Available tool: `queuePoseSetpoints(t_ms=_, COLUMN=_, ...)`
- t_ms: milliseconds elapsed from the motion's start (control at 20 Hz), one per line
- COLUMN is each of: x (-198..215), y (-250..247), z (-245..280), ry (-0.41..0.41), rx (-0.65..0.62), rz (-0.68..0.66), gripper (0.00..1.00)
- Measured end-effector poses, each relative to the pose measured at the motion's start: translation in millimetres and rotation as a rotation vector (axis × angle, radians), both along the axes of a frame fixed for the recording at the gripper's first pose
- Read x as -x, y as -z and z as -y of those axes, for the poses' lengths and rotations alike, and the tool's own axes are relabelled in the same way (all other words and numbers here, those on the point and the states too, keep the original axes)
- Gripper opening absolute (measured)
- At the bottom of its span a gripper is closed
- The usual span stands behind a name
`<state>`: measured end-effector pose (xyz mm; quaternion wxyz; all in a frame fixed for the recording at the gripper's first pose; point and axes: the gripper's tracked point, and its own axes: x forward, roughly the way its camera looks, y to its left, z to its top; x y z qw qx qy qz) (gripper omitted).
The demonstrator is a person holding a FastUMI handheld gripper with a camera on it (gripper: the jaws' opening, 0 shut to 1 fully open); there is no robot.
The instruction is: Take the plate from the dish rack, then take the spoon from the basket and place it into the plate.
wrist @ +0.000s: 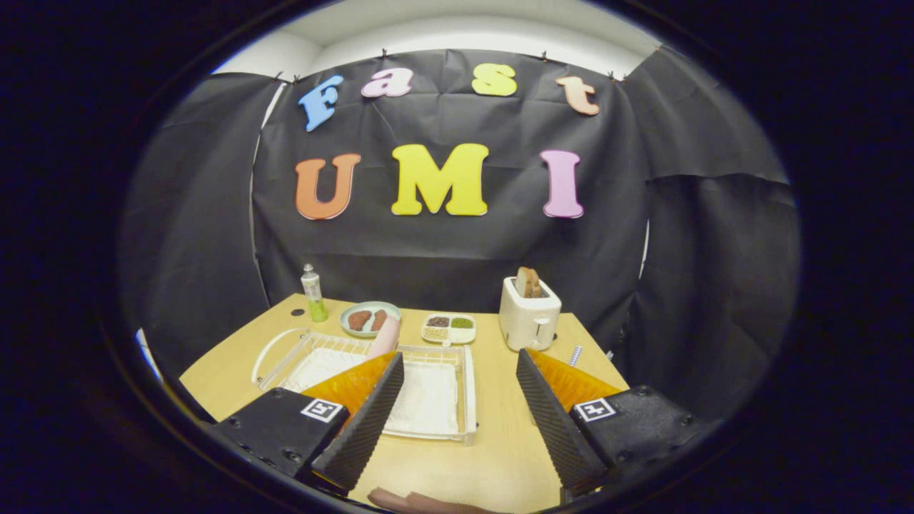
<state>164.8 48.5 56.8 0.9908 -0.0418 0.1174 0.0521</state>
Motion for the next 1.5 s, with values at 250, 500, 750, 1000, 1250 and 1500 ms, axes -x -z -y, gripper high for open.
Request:
queuePoseSetpoints(t_ms=250, x=-64.3, y=-1.5, z=-67.0, ry=-0.153, rx=-0.041, rz=-0.154, gripper=1.00)
queuePoseSetpoints(t_ms=500, x=-112.3, y=12.1, z=-108.9, ry=-0.205, rx=0.017, rz=-0.292, gripper=0.85)
queuePoseSetpoints(t_ms=750, x=-124.7, y=40.9, z=-123.0, ry=-0.159, rx=0.109, rz=-0.490, gripper=0.62)
queuePoseSetpoints(t_ms=1000, x=-147.3, y=57.4, z=-120.8, ry=-0.014, rx=0.203, rz=-0.637, gripper=0.36)
queuePoseSetpoints(t_ms=1250, x=-142.6, y=80.9, z=-106.9, ry=0.131, rx=0.294, rz=-0.817, gripper=0.32)
queuePoseSetpoints(t_ms=1500, x=-134.4, y=73.8, z=-121.0, ry=0.208, rx=0.361, rz=-0.751, gripper=0.25)
